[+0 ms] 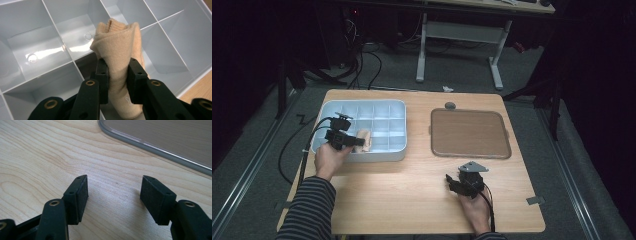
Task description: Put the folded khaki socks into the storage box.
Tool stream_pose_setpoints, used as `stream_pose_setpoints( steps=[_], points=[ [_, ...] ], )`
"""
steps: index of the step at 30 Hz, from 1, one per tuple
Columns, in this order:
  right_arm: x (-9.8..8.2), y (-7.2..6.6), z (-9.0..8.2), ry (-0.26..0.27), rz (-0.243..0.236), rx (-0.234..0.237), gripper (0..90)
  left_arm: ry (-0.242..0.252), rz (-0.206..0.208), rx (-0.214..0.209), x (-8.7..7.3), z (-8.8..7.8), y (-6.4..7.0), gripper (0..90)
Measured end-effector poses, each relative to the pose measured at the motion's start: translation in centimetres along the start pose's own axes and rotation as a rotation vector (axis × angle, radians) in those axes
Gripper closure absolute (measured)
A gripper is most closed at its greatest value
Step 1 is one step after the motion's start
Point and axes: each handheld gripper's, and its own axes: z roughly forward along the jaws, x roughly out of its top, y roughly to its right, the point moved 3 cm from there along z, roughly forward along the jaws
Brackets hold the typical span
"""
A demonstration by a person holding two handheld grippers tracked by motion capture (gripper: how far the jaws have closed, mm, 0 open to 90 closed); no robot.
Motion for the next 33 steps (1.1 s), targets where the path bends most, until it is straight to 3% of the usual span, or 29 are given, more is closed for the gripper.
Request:
stream_pose_setpoints(
  steps=[33],
  points=[
    [0.0,0.0,0.0,0.0,0.002,0.001,39.1,-0.075,0.007,0.032,-0.5,1.5,-0.3,74.3]
  ],
)
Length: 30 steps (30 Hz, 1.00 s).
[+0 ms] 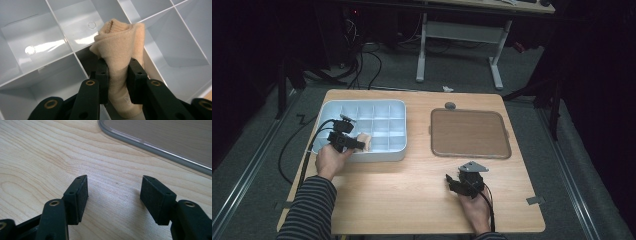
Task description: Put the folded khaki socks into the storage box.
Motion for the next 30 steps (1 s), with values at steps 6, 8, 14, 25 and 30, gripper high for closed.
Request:
stream_pose_setpoints(
  steps=[6,8,14,25,30],
  points=[
    [0.0,0.0,0.0,0.001,0.002,0.001,39.1,-0.002,-0.004,0.005,0.0,0.2,0.1,74.1],
    [0.0,0.0,0.0,0.001,0.002,0.001,39.1,-0.002,-0.005,0.0,0.0,0.2,0.0,73.9],
    [0.0,0.0,0.0,0.0,0.0,0.0,39.2,0.019,-0.023,-0.017,-0.1,0.1,0.0,71.4],
    [0.0,0.0,0.0,0.0,0.001,0.0,39.2,0.057,-0.03,-0.014,-0.1,-0.6,0.2,62.2],
    [0.0,0.0,0.0,0.001,0.002,0.0,39.2,0.087,-0.046,-0.018,0.1,-1.4,0.0,61.3]
  ],
)
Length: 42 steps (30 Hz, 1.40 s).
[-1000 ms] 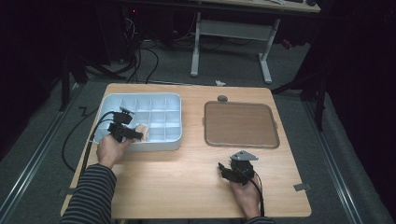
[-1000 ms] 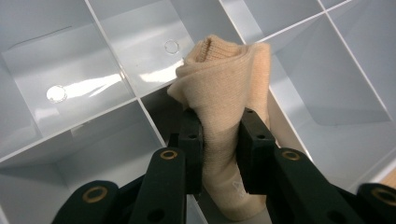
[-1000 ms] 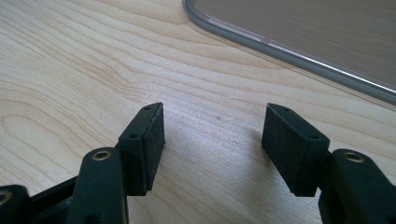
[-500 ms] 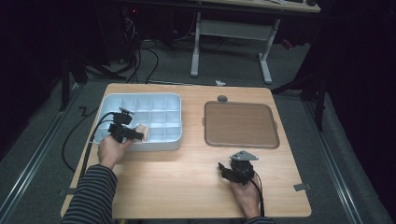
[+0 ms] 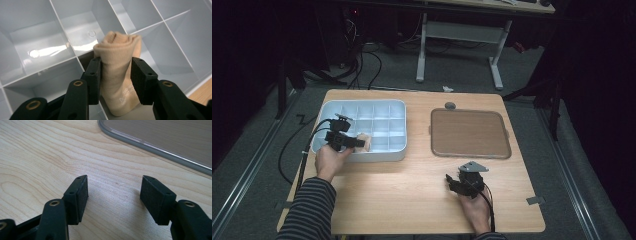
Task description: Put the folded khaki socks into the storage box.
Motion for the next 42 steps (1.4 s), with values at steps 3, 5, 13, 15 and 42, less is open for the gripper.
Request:
stream_pose_setpoints(
  steps=[3,5,13,15,42],
  points=[
    [0.0,0.0,0.0,0.0,0.0,0.0,39.2,0.03,-0.007,0.012,0.2,-0.3,-0.1,61.1],
    [0.0,0.0,0.0,0.0,0.0,0.0,39.2,0.041,0.005,0.03,0.5,-0.4,0.0,61.8],
    [0.0,0.0,0.0,0.0,0.0,-0.001,39.2,0.054,0.015,0.06,0.9,-0.1,0.1,74.5],
    [0.0,0.0,0.0,0.0,0.0,-0.001,39.2,0.044,0.028,0.065,0.8,0.0,0.1,78.8],
    [0.0,0.0,0.0,0.0,0.001,0.001,39.2,-0.058,0.039,0.086,0.4,2.3,-0.4,82.6]
  ],
)
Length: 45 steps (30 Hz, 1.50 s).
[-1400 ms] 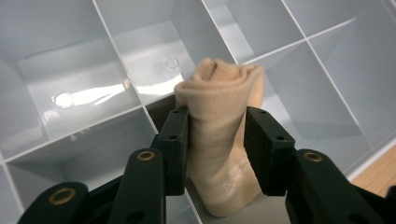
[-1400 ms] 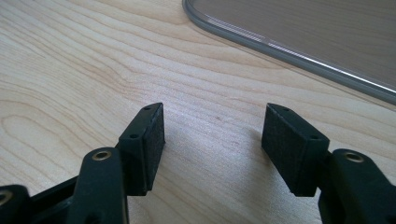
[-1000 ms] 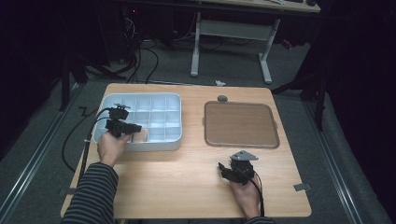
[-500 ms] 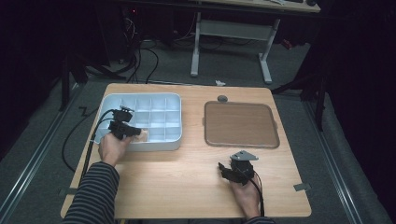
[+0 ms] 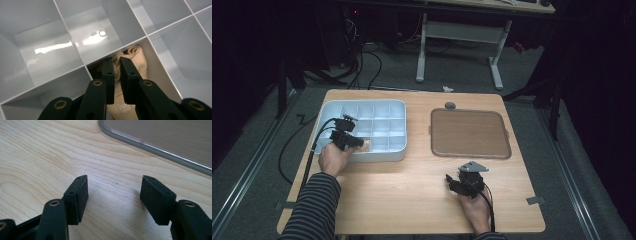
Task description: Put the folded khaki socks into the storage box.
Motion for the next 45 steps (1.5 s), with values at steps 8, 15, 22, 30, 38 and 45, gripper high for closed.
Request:
stream_pose_setpoints(
  steps=[8,15,22,30,38,45],
  points=[
    [0.0,0.0,0.0,0.0,0.001,0.001,39.2,0.032,0.0,-0.026,0.0,-0.9,0.1,72.0],
    [0.0,0.0,0.0,0.0,0.002,0.003,39.2,0.066,0.003,-0.041,0.0,-1.8,0.5,61.0],
    [0.0,0.0,0.0,0.0,0.001,0.004,39.2,0.105,0.031,-0.022,-0.2,-3.4,0.7,54.8],
    [0.0,0.1,0.0,0.0,0.003,0.005,39.2,0.158,0.036,-0.017,-0.6,-5.2,0.7,53.1],
    [0.0,0.1,0.0,0.001,0.003,0.007,39.1,0.191,0.036,-0.023,-1.5,-6.2,0.7,52.9],
    [0.0,0.0,0.0,0.0,0.001,0.004,39.1,0.226,0.03,-0.028,-2.5,-7.3,0.7,52.5]
  ],
)
